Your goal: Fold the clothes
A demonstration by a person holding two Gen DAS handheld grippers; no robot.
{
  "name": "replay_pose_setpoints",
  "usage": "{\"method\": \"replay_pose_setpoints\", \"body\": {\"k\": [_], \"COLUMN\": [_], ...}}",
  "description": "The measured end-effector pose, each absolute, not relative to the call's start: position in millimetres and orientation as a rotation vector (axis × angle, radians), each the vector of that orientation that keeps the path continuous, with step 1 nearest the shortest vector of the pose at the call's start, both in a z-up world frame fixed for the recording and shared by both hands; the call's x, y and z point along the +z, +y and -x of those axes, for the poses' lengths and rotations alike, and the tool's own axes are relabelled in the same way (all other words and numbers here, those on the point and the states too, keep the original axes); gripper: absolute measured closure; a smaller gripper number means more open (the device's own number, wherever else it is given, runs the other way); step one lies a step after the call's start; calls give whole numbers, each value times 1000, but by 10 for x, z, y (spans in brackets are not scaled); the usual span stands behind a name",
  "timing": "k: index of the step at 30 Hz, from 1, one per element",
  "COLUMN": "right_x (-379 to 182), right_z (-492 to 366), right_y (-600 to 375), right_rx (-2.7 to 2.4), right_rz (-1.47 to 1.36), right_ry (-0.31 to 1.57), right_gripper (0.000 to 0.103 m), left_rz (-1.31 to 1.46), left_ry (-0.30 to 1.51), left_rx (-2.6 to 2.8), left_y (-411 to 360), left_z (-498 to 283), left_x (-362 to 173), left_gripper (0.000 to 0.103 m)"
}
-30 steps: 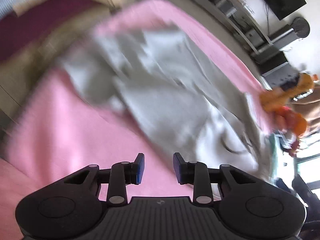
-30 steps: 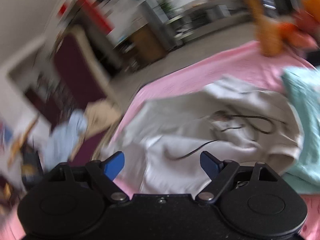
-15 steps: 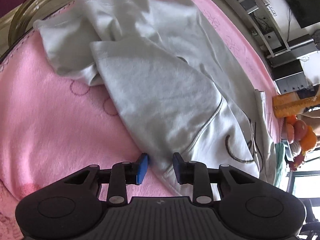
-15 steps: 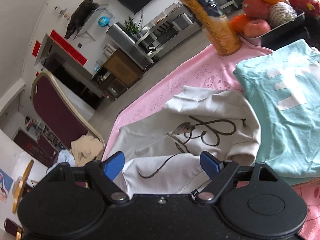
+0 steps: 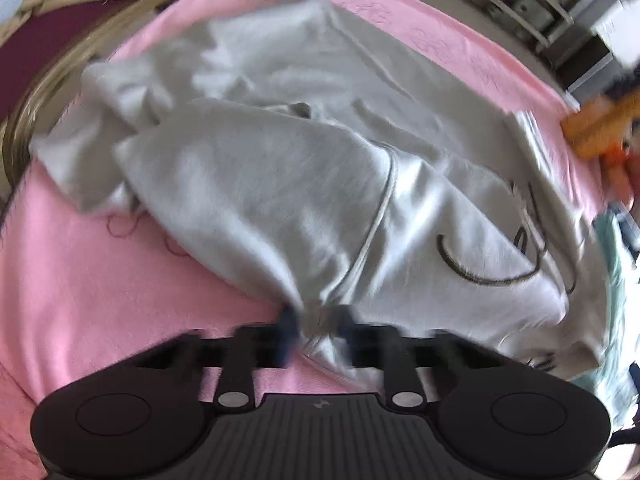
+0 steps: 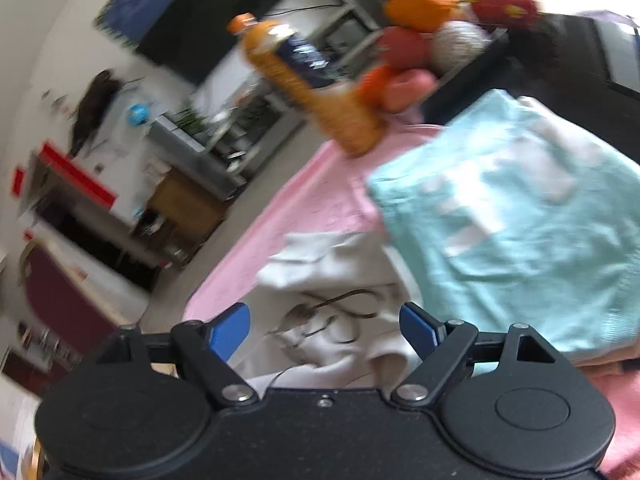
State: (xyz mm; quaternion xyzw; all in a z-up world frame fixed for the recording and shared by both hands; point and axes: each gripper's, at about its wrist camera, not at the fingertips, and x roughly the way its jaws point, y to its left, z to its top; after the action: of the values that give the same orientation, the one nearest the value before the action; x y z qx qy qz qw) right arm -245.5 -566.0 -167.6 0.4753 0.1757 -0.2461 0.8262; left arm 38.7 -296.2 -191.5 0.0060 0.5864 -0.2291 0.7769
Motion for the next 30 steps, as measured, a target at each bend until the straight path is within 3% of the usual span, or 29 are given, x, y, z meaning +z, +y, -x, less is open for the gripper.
{"method": "replay_pose_setpoints", "body": {"k": [4,6,8,19,25,30], "right_x": [-1812,-1864,-1888,-1894,-1806,-1824], "right_z": [2464,2426,2307,1455,1192,794], "right_y": [-5756,-5803,-5874,-6188,-6095,-6022], "right_rx": [-595,-631,-651,-677,-532,-515], "right_rz": [-1043,-1053,-1046,-765,-691,-544], "right_ry": [421,452,495,693,624,685], "right_gripper": [34,55,60,64,60,60], "left_rz": [9,15,14,12,12,-5], "left_ry": [1261,1253,1237,1253,1251,1230], "left_rx": [-515,-521,-527,-550,-549,-554], "left_y": [-2845,-2770,-2681,-2407,-2424,-2496], "left_z": [-365,-346,-298,-61,-89,-134], "left_x": [-1878,-1815,-1718,-1600,-1705,-1741], "left_gripper": [101,101,101,101,101,101]}}
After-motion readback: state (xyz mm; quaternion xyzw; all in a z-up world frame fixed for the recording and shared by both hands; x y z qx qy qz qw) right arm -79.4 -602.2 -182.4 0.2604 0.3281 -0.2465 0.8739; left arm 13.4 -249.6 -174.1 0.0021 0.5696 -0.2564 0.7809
